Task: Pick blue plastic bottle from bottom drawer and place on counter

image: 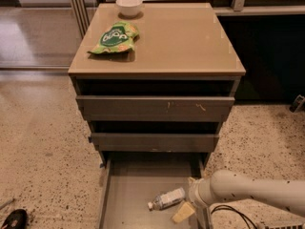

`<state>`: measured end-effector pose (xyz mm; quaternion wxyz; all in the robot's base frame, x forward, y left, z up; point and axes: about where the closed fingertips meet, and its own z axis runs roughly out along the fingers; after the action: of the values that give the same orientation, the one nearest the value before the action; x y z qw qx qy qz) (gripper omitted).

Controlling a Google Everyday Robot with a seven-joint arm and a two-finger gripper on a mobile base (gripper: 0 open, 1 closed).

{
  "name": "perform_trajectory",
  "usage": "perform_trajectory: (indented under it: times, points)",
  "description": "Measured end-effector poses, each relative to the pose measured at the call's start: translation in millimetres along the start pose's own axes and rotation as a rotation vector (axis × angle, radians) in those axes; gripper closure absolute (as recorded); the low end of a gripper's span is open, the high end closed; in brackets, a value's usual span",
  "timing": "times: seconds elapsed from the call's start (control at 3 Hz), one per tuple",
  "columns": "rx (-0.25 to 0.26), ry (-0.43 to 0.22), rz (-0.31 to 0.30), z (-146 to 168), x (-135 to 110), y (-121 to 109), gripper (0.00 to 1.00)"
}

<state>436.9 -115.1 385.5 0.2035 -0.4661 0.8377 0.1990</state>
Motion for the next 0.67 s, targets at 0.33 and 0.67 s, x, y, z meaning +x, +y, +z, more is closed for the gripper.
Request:
perform_trajectory:
  times: [0.33,0.67]
  points:
    - [0.010,-0.004,-0.006,7.4,-1.7,-4.4,0.00]
    - [-0.013,-0.057,-0.021,24.2,-7.7,-10.3,0.00]
